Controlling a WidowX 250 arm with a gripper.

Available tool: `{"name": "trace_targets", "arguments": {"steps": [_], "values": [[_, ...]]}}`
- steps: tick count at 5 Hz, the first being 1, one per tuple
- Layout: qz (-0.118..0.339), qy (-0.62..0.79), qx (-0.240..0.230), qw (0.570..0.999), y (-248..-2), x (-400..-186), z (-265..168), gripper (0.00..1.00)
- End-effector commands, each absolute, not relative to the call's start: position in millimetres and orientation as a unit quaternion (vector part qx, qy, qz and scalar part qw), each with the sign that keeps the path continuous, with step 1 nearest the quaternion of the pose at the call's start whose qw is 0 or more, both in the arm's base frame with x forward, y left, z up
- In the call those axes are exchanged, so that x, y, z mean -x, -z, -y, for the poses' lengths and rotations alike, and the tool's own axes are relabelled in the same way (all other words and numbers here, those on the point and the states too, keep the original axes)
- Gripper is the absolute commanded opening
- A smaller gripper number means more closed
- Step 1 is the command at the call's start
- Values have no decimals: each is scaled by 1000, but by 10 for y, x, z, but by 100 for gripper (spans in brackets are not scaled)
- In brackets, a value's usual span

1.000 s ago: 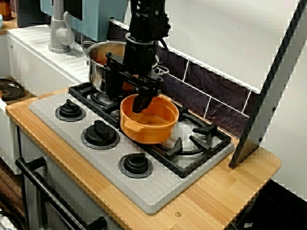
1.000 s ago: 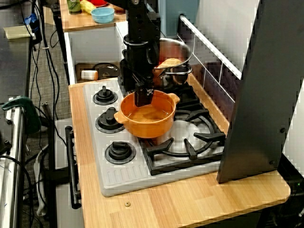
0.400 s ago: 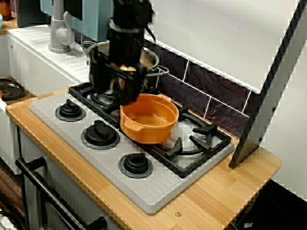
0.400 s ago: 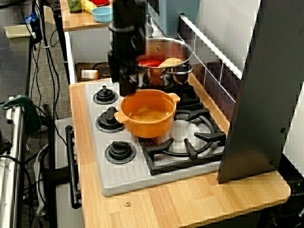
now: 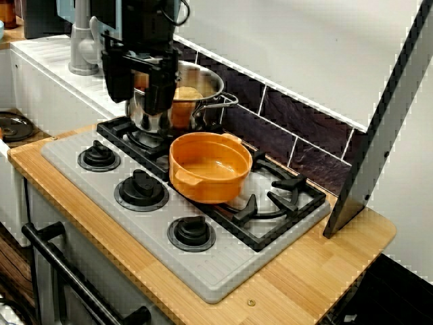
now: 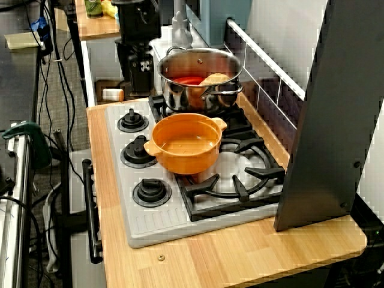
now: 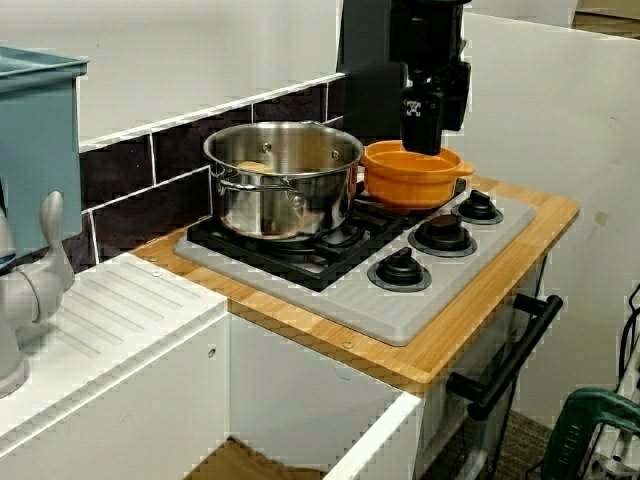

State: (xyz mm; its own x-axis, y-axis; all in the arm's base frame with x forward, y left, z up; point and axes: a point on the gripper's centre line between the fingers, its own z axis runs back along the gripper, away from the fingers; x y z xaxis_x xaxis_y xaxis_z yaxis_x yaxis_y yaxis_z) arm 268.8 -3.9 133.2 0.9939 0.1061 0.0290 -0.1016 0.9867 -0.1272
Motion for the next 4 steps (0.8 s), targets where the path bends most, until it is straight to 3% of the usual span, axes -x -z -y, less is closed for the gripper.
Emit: {"name": "trace_targets", "arguments": {"steps": [1, 4], "values": [[90, 27, 23, 995, -1527, -2736, -143, 100], [78, 47, 11, 996, -1555, -2760, -197, 100]]}}
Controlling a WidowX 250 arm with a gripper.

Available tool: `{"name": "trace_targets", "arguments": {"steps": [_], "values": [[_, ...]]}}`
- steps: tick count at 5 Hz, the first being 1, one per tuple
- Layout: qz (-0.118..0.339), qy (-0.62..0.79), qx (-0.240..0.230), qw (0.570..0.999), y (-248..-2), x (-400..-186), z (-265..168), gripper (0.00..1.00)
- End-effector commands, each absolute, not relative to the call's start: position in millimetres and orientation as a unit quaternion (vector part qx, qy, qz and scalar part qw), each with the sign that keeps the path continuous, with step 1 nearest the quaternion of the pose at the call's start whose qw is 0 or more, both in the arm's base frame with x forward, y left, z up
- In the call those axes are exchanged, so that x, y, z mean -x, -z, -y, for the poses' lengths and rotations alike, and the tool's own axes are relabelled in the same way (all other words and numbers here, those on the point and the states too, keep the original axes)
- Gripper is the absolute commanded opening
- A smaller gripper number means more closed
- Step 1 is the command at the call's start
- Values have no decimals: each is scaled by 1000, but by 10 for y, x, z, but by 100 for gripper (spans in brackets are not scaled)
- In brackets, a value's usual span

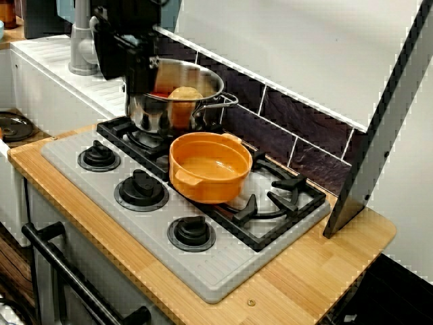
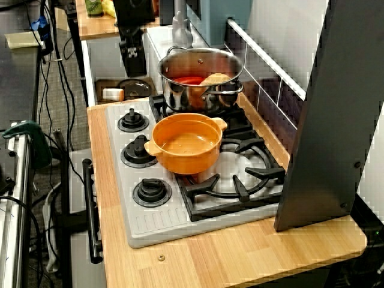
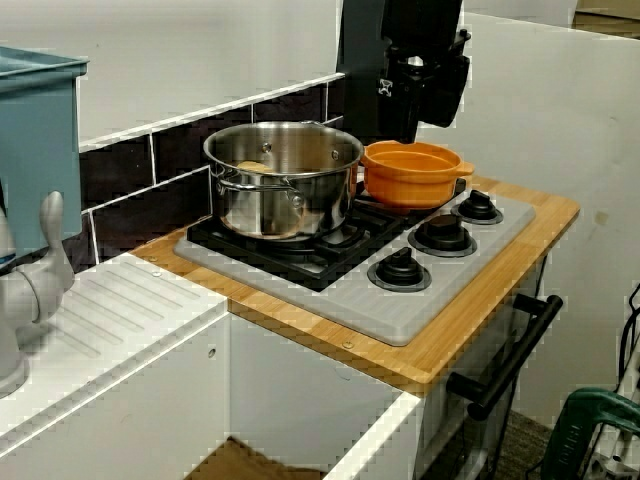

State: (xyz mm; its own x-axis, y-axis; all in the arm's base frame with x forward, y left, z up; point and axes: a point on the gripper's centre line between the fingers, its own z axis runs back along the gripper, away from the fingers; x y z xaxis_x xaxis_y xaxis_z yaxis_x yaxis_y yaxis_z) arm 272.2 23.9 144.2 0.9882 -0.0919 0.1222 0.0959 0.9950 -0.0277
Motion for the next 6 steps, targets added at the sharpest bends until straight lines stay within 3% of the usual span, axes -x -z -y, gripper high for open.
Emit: {"name": "trace_targets", "arguments": {"steps": [1, 2, 3, 4, 6], "values": [[89, -4, 35, 995, -1499, -2707, -11, 100], [77, -58, 38, 995, -1405, -2676, 284, 100], [100, -107, 4, 989, -1254, -2719, 492, 100], [95, -132, -5, 987, -1168, -2790, 619, 100], [91, -166, 10, 982, -1184, -2929, 583, 100]]}}
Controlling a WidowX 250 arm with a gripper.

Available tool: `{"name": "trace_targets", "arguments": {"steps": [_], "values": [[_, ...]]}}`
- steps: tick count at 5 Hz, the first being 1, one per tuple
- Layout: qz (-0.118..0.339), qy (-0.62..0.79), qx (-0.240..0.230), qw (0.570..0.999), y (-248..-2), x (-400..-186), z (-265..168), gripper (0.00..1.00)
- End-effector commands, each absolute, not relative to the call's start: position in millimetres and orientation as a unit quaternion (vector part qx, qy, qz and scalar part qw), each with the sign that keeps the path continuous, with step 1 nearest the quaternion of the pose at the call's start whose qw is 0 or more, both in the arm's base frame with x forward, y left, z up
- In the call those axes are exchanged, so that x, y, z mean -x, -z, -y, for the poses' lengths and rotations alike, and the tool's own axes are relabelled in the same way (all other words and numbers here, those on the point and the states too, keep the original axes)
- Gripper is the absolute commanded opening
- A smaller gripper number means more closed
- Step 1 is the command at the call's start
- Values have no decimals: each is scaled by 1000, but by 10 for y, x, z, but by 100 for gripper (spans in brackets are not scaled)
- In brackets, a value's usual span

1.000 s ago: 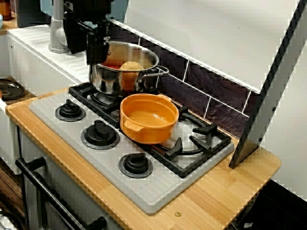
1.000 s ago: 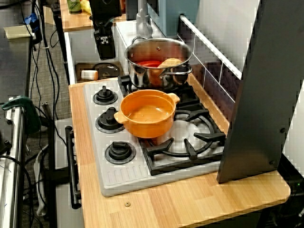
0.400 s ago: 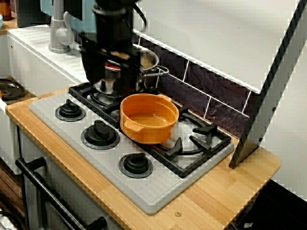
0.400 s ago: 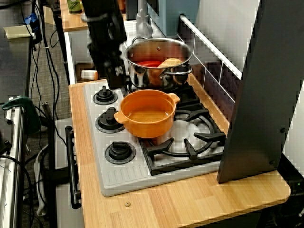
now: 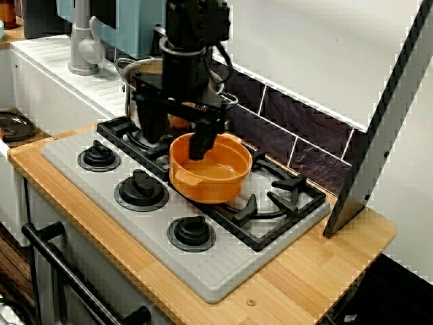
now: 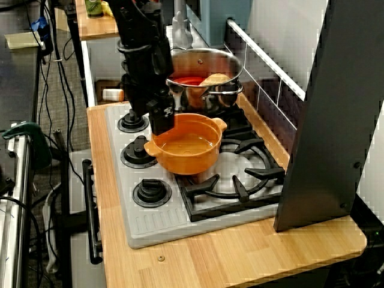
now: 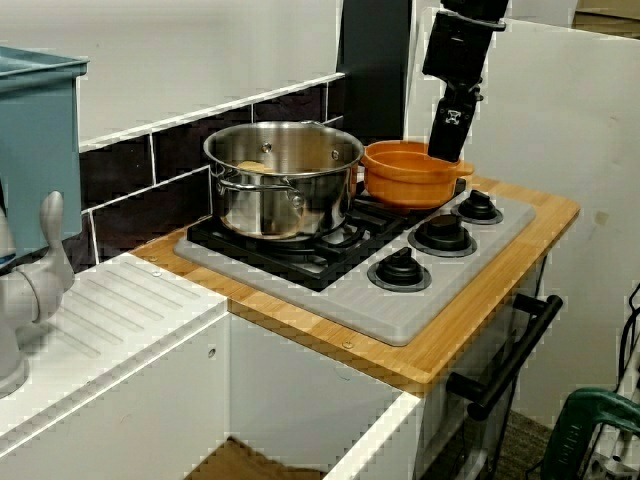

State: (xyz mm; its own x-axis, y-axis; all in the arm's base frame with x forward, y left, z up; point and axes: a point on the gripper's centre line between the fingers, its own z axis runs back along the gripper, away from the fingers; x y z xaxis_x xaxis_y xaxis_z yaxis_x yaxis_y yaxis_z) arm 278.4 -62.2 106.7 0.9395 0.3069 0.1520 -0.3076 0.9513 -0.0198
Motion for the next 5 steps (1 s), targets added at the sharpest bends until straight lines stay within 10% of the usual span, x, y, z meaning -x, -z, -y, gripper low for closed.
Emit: {"name": "trace_targets", "arguments": {"steps": [1, 5], "values": [[84, -170, 7, 982, -1157, -2972, 536, 100], [88, -173, -25, 981, -890, -2984, 408, 100]]}}
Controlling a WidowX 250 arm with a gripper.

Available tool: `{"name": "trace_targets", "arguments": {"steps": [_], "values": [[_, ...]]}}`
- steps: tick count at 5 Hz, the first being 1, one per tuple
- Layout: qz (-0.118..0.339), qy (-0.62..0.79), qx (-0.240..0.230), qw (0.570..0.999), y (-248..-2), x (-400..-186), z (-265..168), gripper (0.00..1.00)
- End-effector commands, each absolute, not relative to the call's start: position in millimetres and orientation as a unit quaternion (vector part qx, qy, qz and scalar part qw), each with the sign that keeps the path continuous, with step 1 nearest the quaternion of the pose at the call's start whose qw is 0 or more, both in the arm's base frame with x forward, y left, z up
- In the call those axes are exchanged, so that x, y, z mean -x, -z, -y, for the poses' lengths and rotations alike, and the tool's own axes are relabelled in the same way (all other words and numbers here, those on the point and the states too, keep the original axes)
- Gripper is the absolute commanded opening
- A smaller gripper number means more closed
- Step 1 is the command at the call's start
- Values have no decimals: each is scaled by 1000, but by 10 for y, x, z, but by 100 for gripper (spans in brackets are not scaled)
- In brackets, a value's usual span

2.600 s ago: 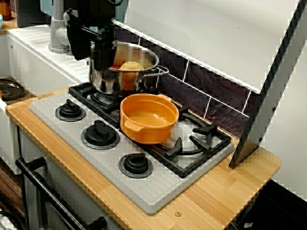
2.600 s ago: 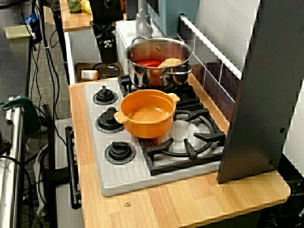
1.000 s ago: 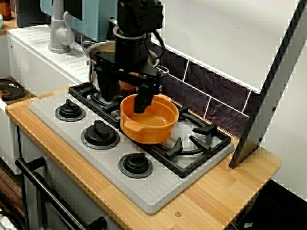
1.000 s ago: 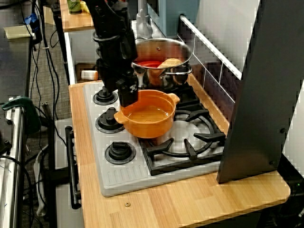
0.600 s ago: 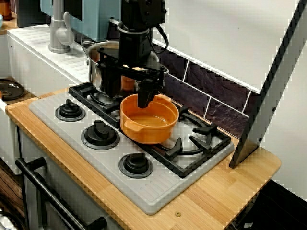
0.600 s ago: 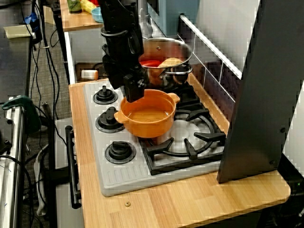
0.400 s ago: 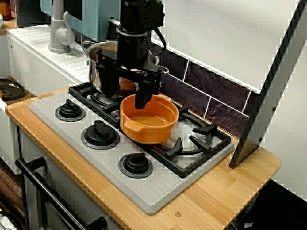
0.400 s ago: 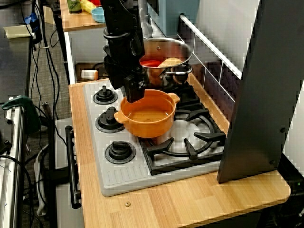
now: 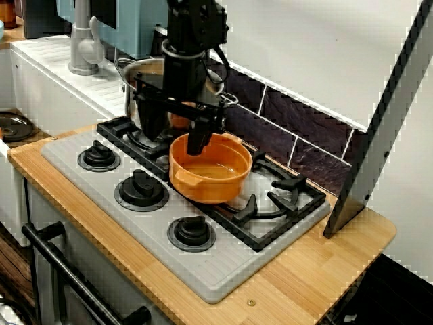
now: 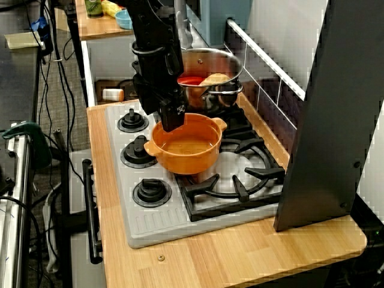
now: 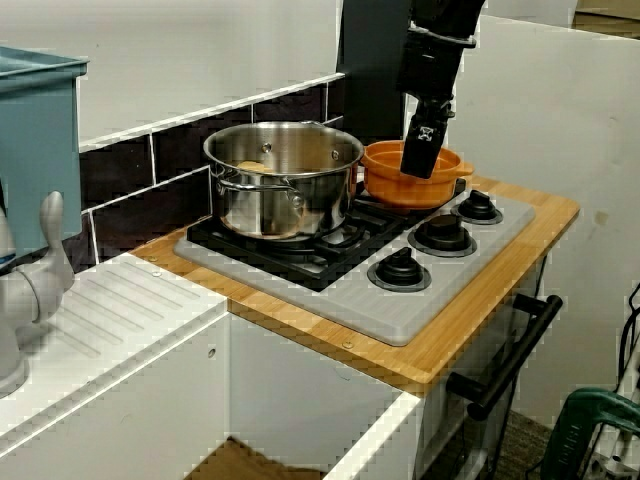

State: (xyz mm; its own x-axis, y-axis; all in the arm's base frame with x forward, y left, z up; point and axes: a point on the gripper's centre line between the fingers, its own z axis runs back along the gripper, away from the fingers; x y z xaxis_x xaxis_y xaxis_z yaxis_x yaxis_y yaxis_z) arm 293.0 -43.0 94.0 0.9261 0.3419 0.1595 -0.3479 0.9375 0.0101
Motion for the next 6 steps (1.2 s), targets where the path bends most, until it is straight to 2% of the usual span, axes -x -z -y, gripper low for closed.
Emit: {"name": "trace_targets", "arguments": {"steps": [1, 2, 3, 6], "values": [[86, -174, -35, 980, -800, -2996, 381, 100], [84, -172, -43, 981, -727, -3009, 355, 100], [72, -172, -41, 982, -682, -3031, 324, 0], [66, -185, 0, 981, -895, -3128, 348, 0]]}}
